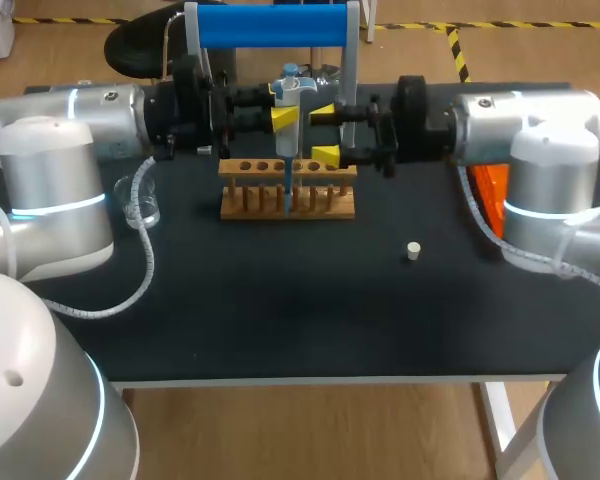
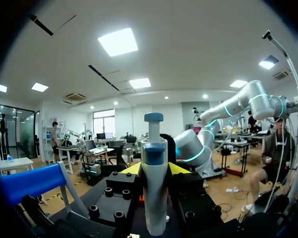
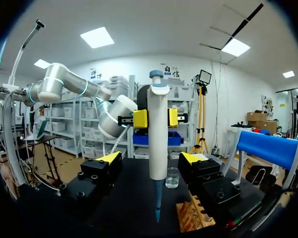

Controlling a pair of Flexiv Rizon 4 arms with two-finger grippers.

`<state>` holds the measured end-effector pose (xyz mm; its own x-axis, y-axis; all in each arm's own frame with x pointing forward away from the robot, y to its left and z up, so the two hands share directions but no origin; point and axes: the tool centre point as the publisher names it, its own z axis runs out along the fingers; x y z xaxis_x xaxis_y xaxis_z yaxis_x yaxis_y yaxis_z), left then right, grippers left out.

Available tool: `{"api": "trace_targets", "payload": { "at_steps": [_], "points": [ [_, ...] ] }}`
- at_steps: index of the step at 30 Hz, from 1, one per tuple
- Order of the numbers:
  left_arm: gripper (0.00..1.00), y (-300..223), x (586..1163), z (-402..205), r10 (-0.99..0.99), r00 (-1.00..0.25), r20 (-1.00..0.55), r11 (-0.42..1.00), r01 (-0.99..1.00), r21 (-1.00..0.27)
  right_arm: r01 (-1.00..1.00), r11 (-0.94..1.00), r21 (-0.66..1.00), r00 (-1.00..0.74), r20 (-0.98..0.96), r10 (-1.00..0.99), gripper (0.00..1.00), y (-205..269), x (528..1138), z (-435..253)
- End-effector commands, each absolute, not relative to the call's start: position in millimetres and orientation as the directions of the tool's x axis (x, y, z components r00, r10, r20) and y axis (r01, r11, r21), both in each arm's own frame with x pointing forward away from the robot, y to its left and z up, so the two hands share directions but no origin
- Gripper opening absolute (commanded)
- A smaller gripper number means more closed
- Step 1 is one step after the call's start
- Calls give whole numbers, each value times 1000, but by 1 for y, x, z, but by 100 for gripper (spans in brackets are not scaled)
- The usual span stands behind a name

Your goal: Invert the test tube, pick up the pipette, mount the tip to pipette, aspirate from beaker and dispense into the tube, eject the tip, return the pipette, and cap with the stopper.

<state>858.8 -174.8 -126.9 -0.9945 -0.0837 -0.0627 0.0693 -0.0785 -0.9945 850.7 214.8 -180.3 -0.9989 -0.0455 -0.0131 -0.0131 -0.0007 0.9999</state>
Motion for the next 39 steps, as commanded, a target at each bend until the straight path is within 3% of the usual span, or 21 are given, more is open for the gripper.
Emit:
{"api": "trace_targets", "payload": {
  "at_steps": [1, 27, 39],
  "points": [
    [0, -175, 860, -127, -82, -995, -64, -82, 71, -994, -11, 3, 1000, -998, -10, -55, 72, 224, 855, -181],
    [0, -175, 860, -127, -82, -995, -64, -82, 71, -994, -14, -8, 1000, -998, -14, -62, 65, 257, 860, -177],
    [0, -175, 860, -127, -82, -995, -64, -82, 71, -994, -16, -15, 1000, -998, -17, -67, 49, 261, 861, -175]
  ]
}}
